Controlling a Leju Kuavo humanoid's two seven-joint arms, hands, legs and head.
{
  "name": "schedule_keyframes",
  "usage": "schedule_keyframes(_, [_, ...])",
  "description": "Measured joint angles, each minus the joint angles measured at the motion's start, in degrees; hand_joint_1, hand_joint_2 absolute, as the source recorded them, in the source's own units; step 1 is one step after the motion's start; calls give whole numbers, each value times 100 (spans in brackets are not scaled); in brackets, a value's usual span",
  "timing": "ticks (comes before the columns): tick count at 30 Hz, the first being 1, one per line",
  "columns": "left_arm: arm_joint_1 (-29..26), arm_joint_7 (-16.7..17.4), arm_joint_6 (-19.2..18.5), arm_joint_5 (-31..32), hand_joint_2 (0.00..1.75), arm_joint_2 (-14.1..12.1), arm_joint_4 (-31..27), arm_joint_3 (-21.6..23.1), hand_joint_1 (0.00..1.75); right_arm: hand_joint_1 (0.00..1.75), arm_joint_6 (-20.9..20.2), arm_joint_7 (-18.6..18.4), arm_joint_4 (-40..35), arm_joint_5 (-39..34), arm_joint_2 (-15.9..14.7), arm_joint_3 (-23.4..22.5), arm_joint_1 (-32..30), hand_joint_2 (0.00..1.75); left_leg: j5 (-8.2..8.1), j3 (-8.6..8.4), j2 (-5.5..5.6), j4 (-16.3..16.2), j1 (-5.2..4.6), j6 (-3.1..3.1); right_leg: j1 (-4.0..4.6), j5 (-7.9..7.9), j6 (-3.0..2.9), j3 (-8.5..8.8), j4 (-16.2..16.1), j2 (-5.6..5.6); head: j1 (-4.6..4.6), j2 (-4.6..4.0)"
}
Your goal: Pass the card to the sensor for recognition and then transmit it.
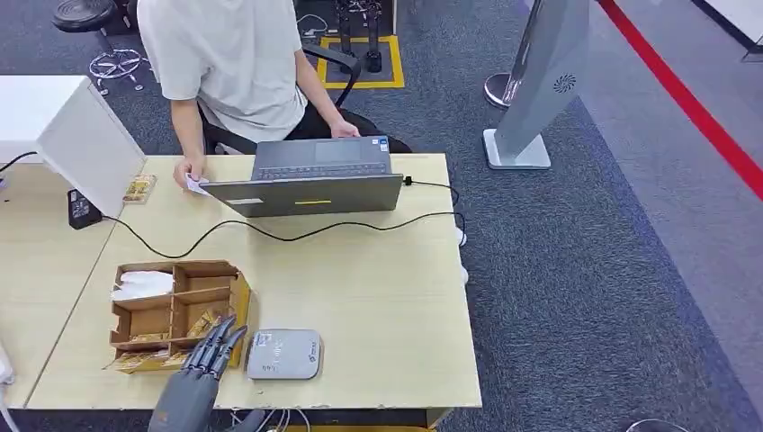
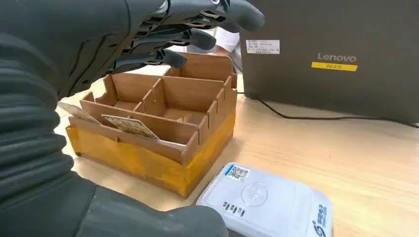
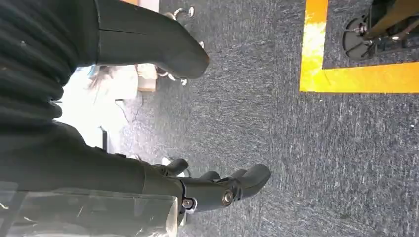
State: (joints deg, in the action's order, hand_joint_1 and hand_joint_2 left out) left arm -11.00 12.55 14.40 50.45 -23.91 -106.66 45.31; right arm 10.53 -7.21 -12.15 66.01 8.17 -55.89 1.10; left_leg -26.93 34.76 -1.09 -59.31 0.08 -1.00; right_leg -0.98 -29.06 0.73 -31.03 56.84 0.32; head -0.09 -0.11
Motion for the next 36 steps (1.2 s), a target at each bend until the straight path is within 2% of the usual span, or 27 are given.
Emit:
schedule_keyframes(14, [-77,133,44,17,175,-129,0,114,0,0,-17,-28,-2,48,0,-4,5,175,0,-1,2,0,0,0,0,0,0,1,0,-2,-2,0])
schedule_keyframes(16, [-85,298,134,230,175,-136,0,116,0,0,-17,-28,-2,107,0,-13,5,175,0,-1,2,0,0,0,0,0,0,2,0,-2,0,0])
schedule_keyframes(19, [-120,705,471,1002,175,-92,-4,114,0,0,-15,13,-4,118,2,-33,5,175,0,-2,2,0,0,0,0,0,0,3,0,-2,-2,0])
schedule_keyframes(21, [-170,818,685,1279,175,-20,-31,92,0,0,-4,54,-4,120,2,-44,8,175,0,-2,2,0,0,0,0,0,0,3,0,-2,-2,0])
schedule_keyframes(26, [-287,887,1080,1657,175,155,-140,-52,0,0,9,138,-4,122,2,-83,25,175,-1,-2,2,0,0,-2,-1,0,0,3,-1,-3,0,0])
schedule_keyframes(36, [-368,894,1093,1674,175,282,-177,-146,0,0,9,166,-4,125,2,-129,33,175,-1,-4,4,0,0,-1,0,0,0,5,0,-5,0,0])
